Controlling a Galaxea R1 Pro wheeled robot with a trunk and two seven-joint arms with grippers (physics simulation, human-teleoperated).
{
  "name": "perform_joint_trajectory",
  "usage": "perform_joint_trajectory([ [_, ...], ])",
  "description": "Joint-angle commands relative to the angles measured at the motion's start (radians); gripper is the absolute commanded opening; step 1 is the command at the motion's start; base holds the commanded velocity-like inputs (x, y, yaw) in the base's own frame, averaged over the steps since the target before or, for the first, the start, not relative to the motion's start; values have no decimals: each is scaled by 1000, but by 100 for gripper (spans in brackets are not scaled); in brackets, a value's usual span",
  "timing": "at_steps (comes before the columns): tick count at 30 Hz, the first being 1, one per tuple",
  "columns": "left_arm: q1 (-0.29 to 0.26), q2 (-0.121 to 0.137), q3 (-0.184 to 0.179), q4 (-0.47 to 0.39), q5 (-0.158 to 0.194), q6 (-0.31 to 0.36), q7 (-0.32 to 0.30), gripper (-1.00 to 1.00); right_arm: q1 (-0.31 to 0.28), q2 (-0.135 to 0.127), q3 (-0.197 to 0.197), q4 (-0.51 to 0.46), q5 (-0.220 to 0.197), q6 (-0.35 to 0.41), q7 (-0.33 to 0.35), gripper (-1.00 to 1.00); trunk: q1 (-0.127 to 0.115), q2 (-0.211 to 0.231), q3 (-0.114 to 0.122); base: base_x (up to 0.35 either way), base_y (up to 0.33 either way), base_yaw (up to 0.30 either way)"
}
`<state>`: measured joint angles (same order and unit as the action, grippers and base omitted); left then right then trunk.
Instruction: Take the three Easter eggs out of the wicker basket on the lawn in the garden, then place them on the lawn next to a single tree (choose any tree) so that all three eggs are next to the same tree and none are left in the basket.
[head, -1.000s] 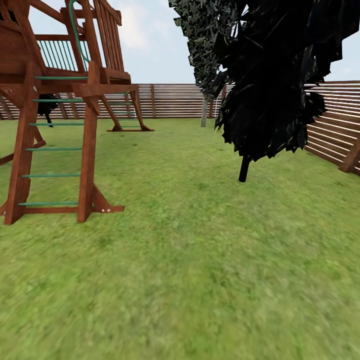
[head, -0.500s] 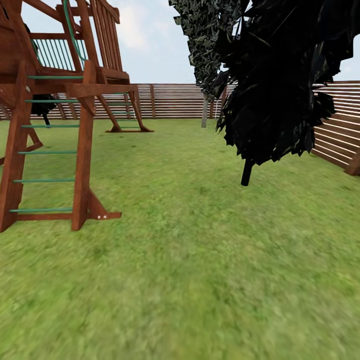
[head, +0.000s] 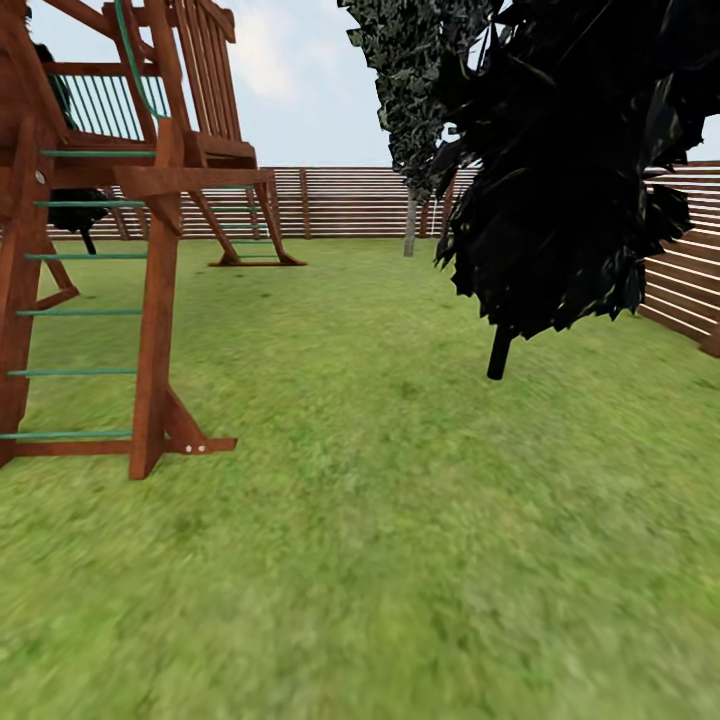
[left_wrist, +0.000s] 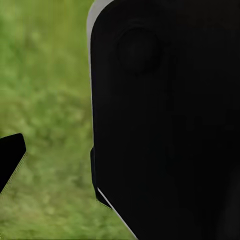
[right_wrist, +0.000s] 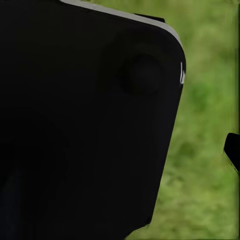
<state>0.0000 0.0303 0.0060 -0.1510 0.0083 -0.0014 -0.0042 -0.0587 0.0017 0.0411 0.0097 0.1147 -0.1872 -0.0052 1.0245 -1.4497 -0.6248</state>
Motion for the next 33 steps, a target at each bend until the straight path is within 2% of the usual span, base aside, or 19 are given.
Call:
perform_joint_trajectory([
  [1,0,0,0,-1,1,0,0,100,0,-1,3,1,4,-2,-1,100,1,0,-2,323,0,0],
  [33,0,-1,0,-1,1,-1,0,100,0,1,3,-10,14,-9,-1,100,1,0,-6,323,0,0],
])
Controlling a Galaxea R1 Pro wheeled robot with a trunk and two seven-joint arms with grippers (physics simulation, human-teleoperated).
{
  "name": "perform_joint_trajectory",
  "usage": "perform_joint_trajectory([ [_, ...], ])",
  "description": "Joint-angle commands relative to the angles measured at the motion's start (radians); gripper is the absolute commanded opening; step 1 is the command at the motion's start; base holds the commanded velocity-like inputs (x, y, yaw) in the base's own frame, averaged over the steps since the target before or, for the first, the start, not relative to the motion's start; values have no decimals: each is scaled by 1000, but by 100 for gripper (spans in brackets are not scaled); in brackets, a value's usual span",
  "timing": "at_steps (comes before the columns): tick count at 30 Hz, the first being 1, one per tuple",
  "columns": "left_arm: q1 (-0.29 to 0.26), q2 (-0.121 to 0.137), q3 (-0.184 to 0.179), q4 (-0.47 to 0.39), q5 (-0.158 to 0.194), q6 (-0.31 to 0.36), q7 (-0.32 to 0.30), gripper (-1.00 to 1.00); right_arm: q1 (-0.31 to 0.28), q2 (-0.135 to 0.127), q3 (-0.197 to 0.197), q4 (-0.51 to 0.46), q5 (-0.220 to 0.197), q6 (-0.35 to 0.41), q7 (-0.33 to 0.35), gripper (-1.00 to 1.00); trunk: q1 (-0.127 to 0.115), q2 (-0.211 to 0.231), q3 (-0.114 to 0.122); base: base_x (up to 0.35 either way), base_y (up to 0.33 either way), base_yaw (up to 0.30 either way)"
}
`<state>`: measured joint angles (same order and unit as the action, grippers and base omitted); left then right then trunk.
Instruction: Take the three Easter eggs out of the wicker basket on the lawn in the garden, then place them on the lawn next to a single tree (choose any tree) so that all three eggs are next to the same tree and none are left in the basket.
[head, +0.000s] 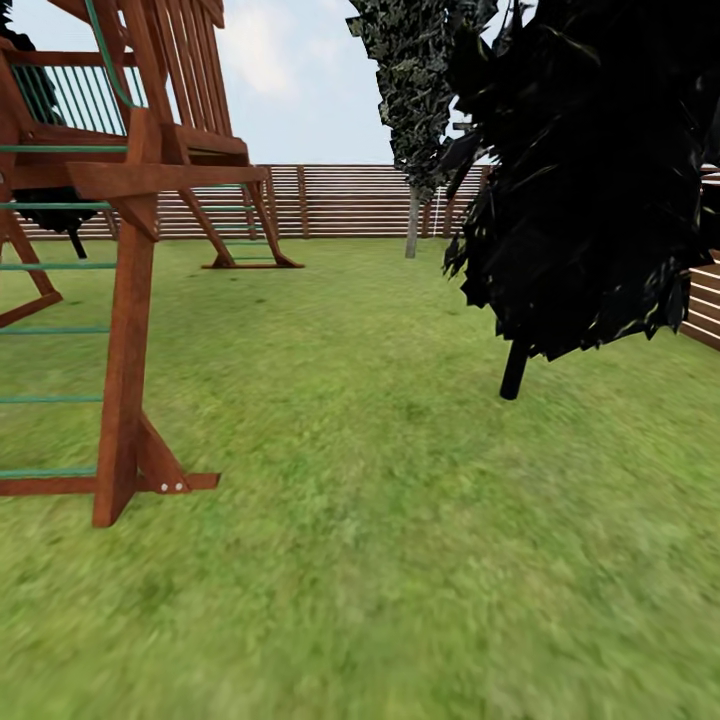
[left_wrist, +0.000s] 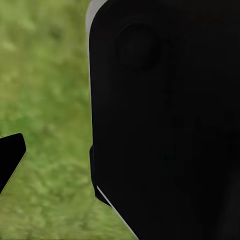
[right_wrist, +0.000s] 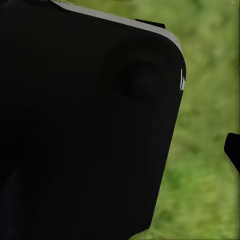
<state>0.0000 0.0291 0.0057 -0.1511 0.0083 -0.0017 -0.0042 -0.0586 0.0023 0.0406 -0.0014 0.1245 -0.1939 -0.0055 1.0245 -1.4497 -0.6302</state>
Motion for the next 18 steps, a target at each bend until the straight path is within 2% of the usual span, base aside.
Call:
perform_joint_trajectory([
  [1,0,0,0,-1,1,0,0,100,-1,1,3,2,3,-3,-1,100,1,0,-1,323,0,0],
  [18,0,-1,0,-1,1,-1,0,100,-1,-1,3,0,4,-2,-1,100,1,0,-1,323,0,0],
])
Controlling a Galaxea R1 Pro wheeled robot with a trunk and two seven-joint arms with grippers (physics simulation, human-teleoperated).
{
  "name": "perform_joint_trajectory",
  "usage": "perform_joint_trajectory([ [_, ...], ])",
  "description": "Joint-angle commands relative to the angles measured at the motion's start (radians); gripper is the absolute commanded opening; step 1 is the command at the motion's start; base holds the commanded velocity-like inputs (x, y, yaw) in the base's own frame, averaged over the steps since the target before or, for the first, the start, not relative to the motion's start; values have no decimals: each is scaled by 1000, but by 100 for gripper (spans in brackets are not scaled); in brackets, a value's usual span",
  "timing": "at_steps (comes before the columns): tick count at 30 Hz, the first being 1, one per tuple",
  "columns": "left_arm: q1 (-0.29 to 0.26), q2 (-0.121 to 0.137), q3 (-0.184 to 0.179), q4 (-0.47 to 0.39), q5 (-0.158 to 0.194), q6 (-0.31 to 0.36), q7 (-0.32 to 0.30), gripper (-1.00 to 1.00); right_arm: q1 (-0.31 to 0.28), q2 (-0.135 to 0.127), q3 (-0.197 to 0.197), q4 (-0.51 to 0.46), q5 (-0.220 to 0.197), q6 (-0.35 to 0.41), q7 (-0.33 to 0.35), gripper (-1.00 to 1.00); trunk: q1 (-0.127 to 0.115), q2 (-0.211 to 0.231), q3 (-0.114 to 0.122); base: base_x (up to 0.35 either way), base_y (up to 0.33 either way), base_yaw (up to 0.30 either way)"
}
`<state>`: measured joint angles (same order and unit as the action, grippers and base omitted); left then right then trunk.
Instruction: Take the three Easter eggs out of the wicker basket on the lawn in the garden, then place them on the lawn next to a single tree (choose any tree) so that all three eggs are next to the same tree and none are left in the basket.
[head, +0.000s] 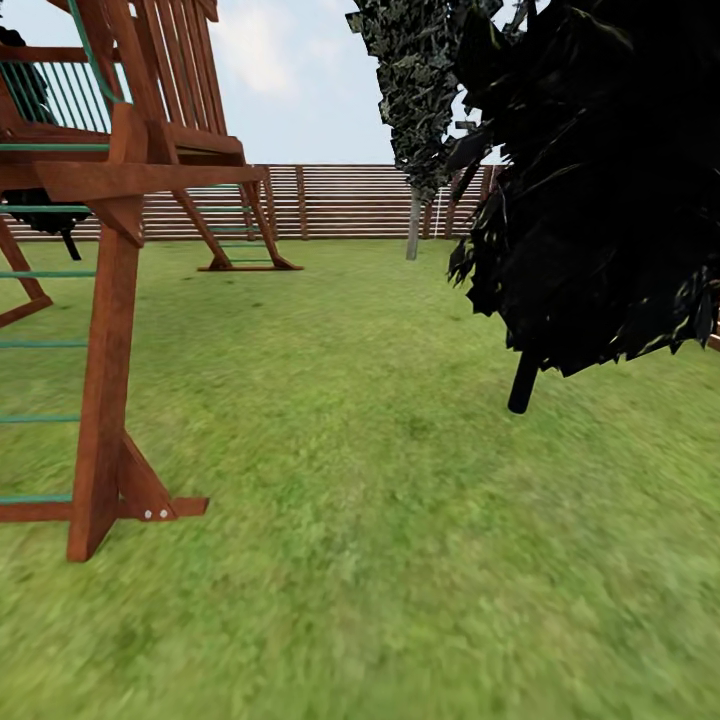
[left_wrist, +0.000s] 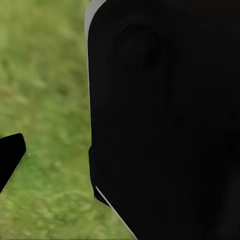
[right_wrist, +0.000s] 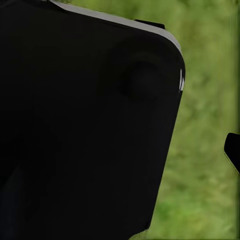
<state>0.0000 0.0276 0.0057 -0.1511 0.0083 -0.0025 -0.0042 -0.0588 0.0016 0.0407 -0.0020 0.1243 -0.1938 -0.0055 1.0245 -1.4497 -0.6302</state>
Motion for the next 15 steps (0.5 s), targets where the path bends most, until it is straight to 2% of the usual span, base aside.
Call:
perform_joint_trajectory([
  [1,0,0,0,-1,1,0,0,100,0,0,3,1,4,-3,-1,100,1,0,-1,323,0,0],
  [15,0,0,0,-1,1,0,0,100,-1,1,3,1,4,-3,-1,100,1,0,-1,323,0,0],
])
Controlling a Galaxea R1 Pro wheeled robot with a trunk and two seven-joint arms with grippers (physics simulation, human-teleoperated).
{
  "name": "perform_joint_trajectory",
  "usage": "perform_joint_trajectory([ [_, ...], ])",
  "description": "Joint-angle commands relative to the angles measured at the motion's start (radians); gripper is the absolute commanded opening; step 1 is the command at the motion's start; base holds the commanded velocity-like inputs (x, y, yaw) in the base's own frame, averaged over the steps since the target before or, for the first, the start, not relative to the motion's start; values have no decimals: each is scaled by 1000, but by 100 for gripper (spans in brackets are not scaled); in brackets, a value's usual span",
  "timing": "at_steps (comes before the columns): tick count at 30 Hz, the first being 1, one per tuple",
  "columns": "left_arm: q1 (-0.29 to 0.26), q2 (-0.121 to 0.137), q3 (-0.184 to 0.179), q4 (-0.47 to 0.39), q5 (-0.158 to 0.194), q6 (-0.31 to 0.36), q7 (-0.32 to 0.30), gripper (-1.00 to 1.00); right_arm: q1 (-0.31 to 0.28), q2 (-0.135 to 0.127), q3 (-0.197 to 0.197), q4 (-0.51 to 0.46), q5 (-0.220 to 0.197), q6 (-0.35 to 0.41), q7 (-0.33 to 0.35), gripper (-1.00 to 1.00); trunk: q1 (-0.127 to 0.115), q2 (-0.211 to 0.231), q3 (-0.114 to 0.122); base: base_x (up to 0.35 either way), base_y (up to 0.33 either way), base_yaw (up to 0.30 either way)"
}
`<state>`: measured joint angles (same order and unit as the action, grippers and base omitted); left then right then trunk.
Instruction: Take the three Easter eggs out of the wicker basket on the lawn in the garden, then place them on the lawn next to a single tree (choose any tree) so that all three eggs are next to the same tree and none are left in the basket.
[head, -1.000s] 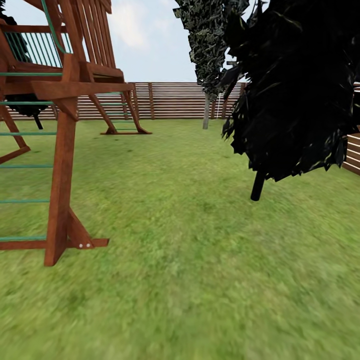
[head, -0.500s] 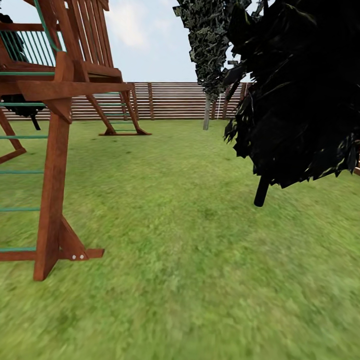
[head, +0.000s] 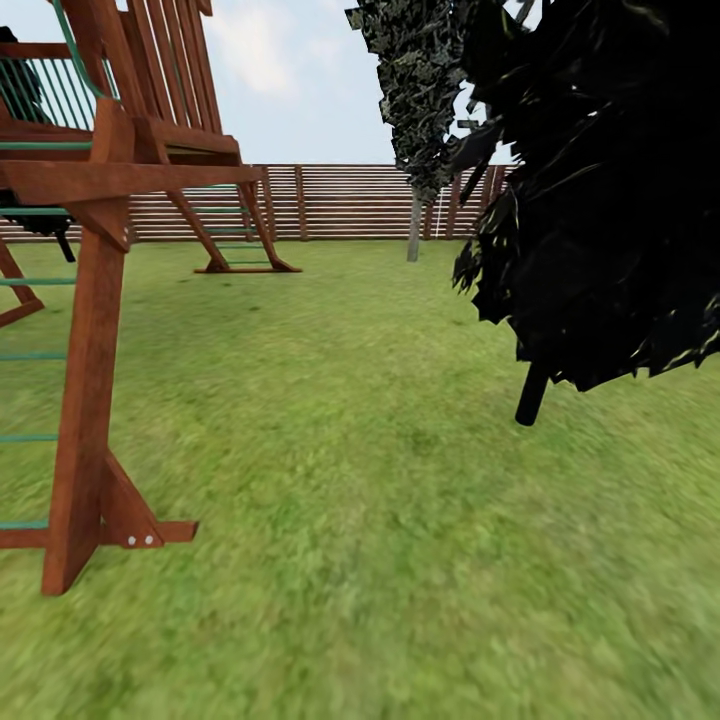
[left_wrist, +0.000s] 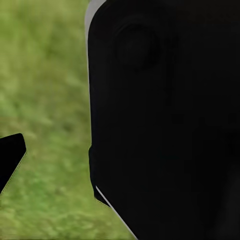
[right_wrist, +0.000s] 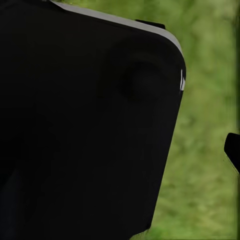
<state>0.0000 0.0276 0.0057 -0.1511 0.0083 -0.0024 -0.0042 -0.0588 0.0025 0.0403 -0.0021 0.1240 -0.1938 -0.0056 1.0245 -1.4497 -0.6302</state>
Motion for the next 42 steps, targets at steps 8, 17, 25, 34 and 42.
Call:
perform_joint_trajectory([
  [8,0,0,0,-1,1,0,0,100,0,0,3,1,4,-3,-1,100,1,0,-1,323,0,0],
  [17,0,0,0,-1,1,-1,0,100,0,0,3,1,5,-3,-1,100,1,0,-1,323,0,0],
  [25,0,0,0,-1,1,0,0,100,0,1,4,1,5,-3,-1,100,1,0,-1,323,0,0],
  [34,0,0,0,-1,1,0,0,100,0,0,4,1,5,-3,-1,100,1,0,-1,323,0,0],
  [42,0,0,0,-1,1,0,0,100,-1,1,4,1,5,-3,-1,100,1,0,-1,323,0,0],
])
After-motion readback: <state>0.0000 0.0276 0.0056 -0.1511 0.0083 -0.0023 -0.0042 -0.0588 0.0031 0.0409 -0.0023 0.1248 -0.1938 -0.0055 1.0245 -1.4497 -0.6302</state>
